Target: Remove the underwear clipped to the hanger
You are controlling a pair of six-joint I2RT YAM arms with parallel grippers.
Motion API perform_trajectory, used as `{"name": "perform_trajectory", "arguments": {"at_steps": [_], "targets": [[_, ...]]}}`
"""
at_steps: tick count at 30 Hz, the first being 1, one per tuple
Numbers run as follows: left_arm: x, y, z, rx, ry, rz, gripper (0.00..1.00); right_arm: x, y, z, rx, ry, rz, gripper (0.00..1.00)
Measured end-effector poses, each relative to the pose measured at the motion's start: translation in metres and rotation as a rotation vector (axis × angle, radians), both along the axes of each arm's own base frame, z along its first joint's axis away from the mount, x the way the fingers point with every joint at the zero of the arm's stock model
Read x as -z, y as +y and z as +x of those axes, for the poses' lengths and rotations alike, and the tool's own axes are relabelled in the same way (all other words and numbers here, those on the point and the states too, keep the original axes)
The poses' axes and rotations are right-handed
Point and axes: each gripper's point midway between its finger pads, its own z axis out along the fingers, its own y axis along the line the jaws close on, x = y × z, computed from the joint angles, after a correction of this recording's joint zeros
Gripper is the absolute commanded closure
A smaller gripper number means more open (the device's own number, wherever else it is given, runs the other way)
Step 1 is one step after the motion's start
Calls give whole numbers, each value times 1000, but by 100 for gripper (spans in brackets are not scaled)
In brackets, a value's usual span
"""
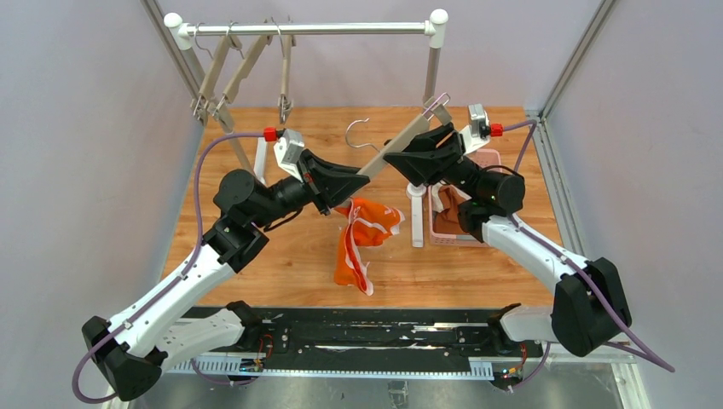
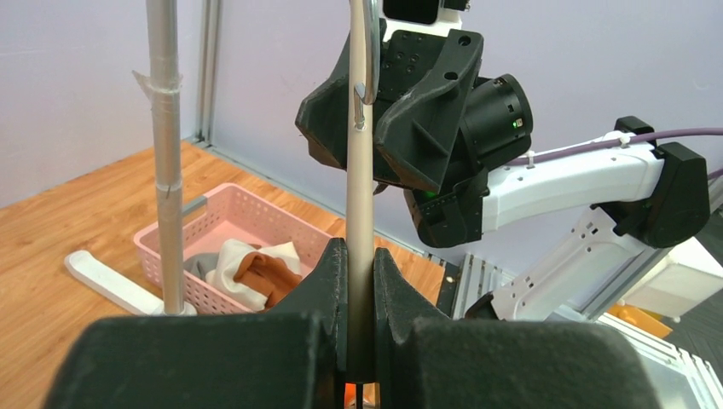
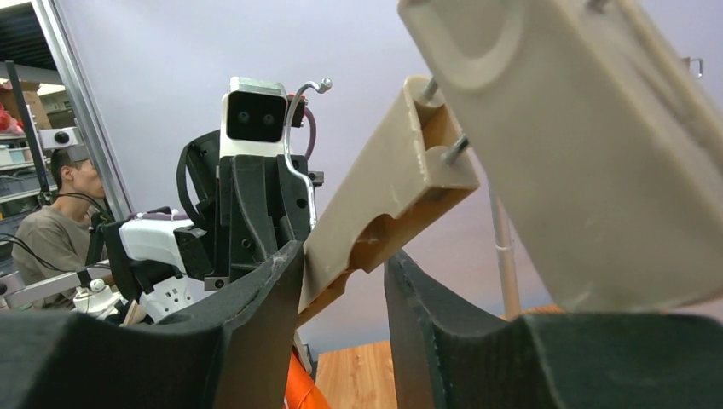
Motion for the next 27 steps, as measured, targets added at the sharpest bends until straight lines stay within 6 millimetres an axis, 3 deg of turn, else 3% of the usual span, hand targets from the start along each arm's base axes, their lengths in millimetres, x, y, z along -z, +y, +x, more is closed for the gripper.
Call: {"name": "perform_trajectory", "arguments": {"at_steps": [2,4,5,7,12,13,15,21,23,27], "targets": [[-2,0,0,1,-2,-8,100,-2,2,-2,-8,-7,1,61],[-5,0,0,3,-5,-19,100,-3,5,-6,-24,-14,-2,52],[-6,-1,0,5,-5,-25,100,-4,7,-8,-31,-19,-3,41],[-8,-1,0,9,-6,-34,100,-6,8,-9,-39,-22,-2,41],[-9,-4,0,19,0,-46,100,-10,9,-12,-40,-42,-2,62],[-10,-4,0,20,1,-48,100,-10,9,-12,-39,-43,-2,69],[-10,-4,0,23,2,-53,100,-9,10,-12,-37,-48,-6,97],[-15,-3,-5,43,-28,-68,98,-16,9,-21,-60,-24,-12,99],[-16,-3,-6,50,-36,-72,86,-17,8,-23,-52,-27,-22,99],[-18,-4,-8,55,-37,-81,44,-21,5,-30,-33,-53,-40,99]]}}
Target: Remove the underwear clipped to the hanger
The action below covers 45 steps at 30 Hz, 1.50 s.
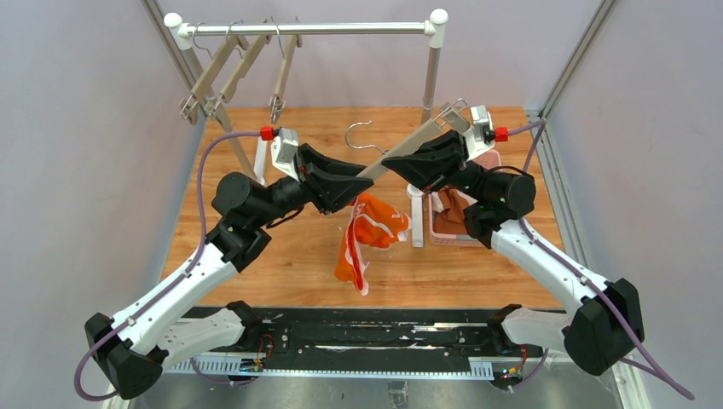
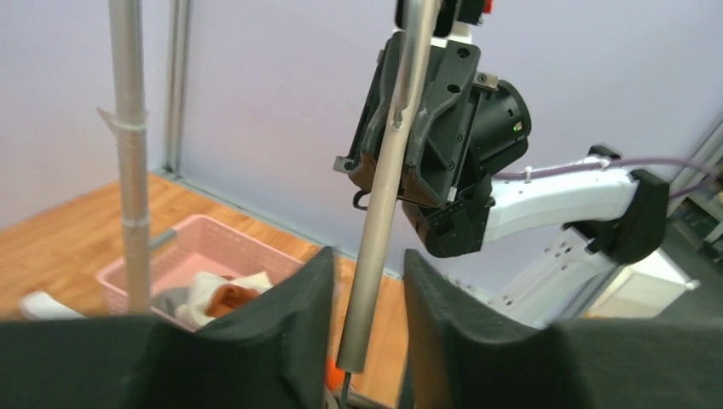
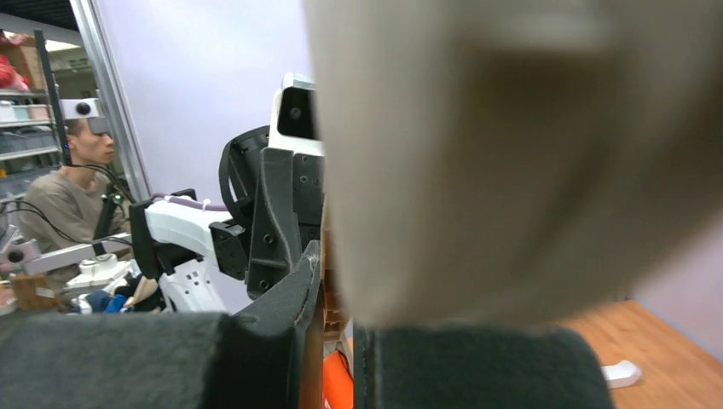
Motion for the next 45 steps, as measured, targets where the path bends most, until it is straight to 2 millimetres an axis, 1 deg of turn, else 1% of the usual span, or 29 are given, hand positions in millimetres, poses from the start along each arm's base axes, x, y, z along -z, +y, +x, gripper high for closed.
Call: {"name": "perform_trajectory", "arguments": {"at_steps": [1,3,5,9,12,14,17,18,23,25,26,30,31,33,35,36,41,45], "targets": [[1,0,1,-3,10,-4,35,-1,-1,-2,9,-18,-4,100],[3,2,1,-11,17,-5,21,-3,-3,-3,27,-41,-7,99],[6,5,0,-17,20,-5,14,-3,-3,-3,36,-47,-14,99],[19,10,-4,-31,24,3,12,-5,-4,-4,38,-50,-14,99],[29,13,-8,-32,25,13,13,-6,-5,-5,34,-48,-11,100],[33,14,-10,-28,18,22,15,-7,-5,-6,31,-49,-7,99],[35,14,-14,-16,4,28,25,-7,-5,-7,28,-46,-6,99],[36,15,-15,-12,-1,28,31,-7,-5,-7,27,-45,-5,99],[34,17,-18,-15,-24,20,81,-8,-6,-8,20,-36,-4,99],[33,19,-17,-21,-25,12,97,-9,-6,-10,18,-36,-3,99],[30,19,-18,-22,-37,7,100,-9,-7,-10,16,-33,-3,99],[25,20,-22,-13,-72,-3,99,-12,-9,-14,8,-20,3,99],[24,19,-22,-7,-74,-2,88,-13,-9,-14,9,-19,3,99],[23,17,-22,-1,-76,0,61,-13,-10,-15,11,-17,3,99],[20,16,-21,0,-79,2,49,-15,-11,-16,18,-19,8,99],[20,15,-19,0,-73,3,46,-17,-12,-16,25,-30,11,99],[9,13,-15,-8,-78,-6,45,-16,-13,-18,37,-52,1,99],[-5,15,-17,-7,-103,-23,49,-14,-12,-16,39,-46,-9,100]]}}
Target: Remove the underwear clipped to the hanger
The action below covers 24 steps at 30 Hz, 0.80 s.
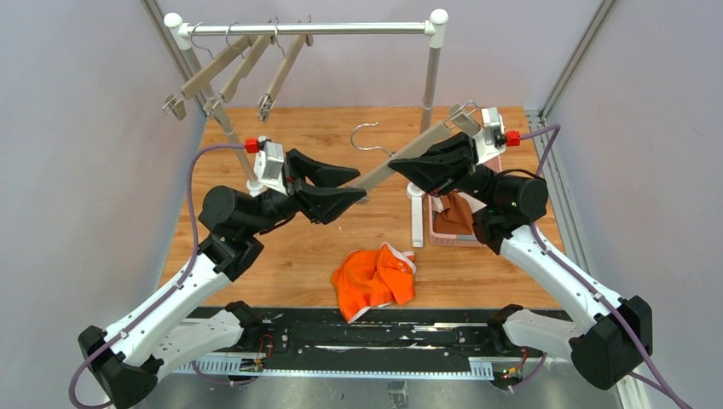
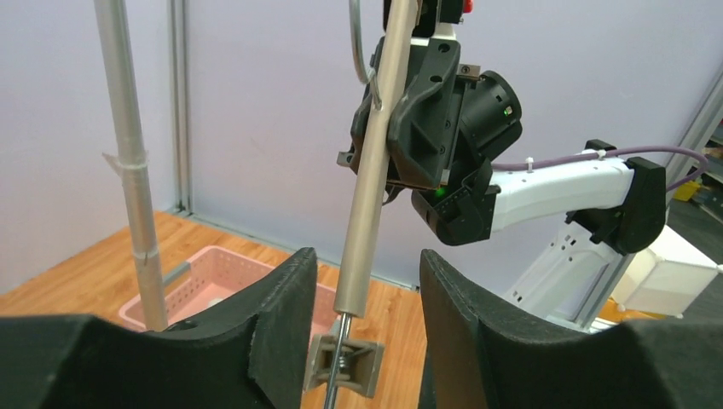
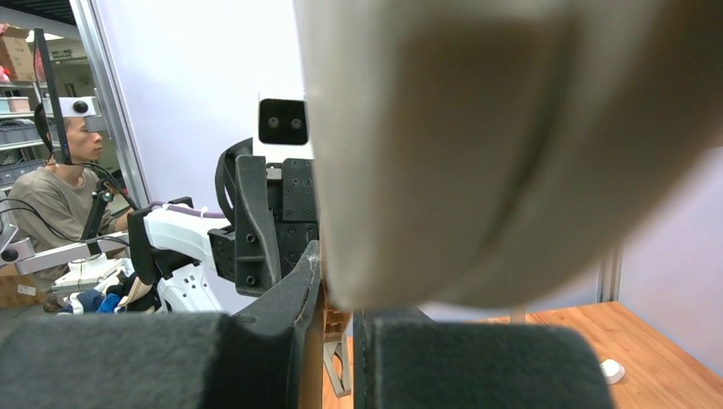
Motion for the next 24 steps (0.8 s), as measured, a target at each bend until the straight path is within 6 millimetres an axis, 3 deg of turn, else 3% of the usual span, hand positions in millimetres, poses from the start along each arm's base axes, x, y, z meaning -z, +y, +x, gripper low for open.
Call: {"name": "perform_trajectory", "arguments": {"at_steps": [4,8,14,24], "targets": [[-6,-3,1,12,-9,-1,54,1,1,0,-2,1,-5,99],[3,-12,7,33,10,24,58,3,1,1,-3,6,-10,99],[15,-23,11,72,44,66,89,5,2,3,3,9,-17,100],[15,-24,5,97,29,94,67,6,2,3,9,13,-27,99]]}}
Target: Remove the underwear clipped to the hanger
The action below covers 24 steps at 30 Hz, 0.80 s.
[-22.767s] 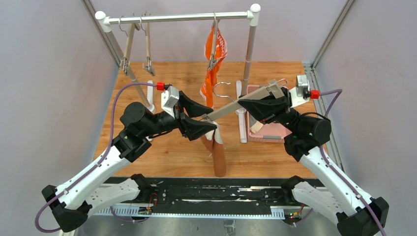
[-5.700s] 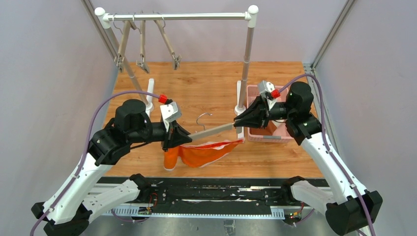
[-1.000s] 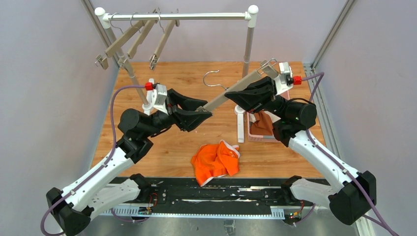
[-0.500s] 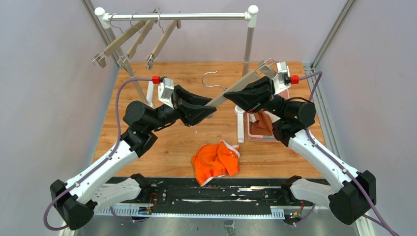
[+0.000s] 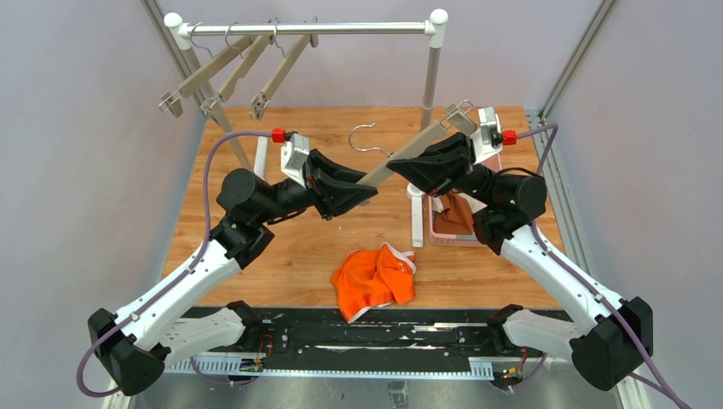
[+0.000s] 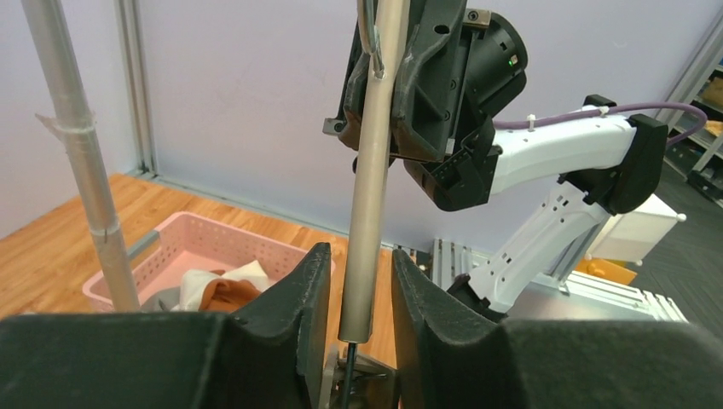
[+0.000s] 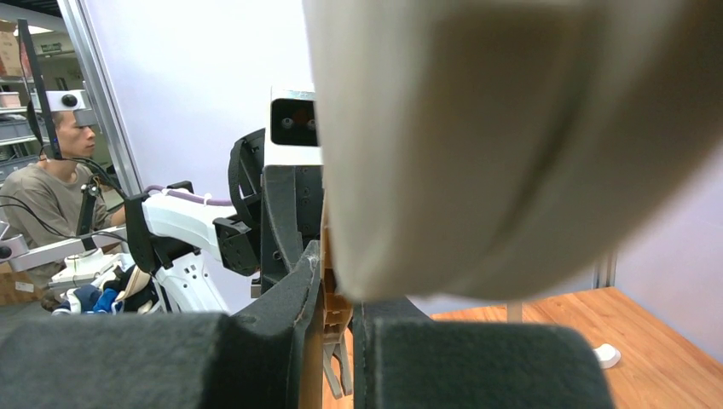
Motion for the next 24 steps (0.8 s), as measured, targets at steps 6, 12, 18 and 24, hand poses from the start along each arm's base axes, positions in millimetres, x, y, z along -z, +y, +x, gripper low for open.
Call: {"name": "perform_trajectory", "arguments": {"at_steps": [6,12,18,24], "targets": [[2,0,-1,7,5,11,58,5,2,1,-2,13,-19,99],[-3,1,-4,12,-7,6,62,10,4,2,-3,17,-40,99],[-4,0,-5,19,-15,12,93,7,3,-6,-13,5,-44,99],[-5,-1,-9,46,-24,20,100,6,2,-9,-20,2,-45,99]]}}
